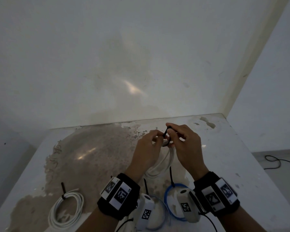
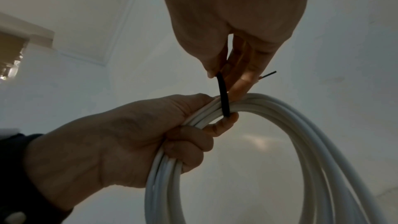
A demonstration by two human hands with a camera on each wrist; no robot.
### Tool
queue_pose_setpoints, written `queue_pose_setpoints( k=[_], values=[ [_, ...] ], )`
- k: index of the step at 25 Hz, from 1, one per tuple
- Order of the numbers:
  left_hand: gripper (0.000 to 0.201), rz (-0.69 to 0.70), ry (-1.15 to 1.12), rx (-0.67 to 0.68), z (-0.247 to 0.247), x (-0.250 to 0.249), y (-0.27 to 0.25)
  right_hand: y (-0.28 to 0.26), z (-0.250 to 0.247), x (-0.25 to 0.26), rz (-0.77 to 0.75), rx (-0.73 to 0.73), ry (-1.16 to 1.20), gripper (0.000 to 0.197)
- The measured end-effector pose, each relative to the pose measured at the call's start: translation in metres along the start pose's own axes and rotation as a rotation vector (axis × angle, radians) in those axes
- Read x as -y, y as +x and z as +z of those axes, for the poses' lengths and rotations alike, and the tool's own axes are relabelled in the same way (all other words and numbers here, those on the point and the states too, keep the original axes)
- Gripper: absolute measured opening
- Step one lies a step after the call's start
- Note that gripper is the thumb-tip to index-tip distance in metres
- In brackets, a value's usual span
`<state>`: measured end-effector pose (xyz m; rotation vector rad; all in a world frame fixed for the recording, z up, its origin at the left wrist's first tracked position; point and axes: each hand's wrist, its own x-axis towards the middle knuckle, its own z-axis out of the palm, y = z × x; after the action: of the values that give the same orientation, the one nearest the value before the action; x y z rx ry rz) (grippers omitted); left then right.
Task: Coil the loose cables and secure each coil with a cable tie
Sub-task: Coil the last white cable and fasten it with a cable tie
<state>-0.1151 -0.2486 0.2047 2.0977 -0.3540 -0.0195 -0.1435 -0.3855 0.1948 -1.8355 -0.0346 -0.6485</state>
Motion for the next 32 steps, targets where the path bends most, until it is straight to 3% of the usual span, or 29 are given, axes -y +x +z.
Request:
queue_pose_setpoints(
  k=[7, 14, 25, 32],
  values=[
    [0.019, -0.029, -0.078, -0.065, 0.005, 0.007, 0.005, 0.004, -0.005, -0.005, 0.088, 0.094, 0.059, 0.017],
    [0.022, 0.04, -0.173, -0.104, 0.001, 0.011, 0.008, 0.006, -0.003, -0.007, 0.153, 0.162, 0.158, 0.02],
    [0.018, 0.002, -0.177, -0.07, -0.004, 0.012, 0.007, 0.003, 0.0, -0.008, 0.154, 0.129, 0.166, 0.02],
    [0.016, 0.045, -0.137, 0.023, -0.01, 0.01, 0.005, 0.006, -0.011, 0.003, 0.342, 0.203, 0.356, 0.018]
  ],
)
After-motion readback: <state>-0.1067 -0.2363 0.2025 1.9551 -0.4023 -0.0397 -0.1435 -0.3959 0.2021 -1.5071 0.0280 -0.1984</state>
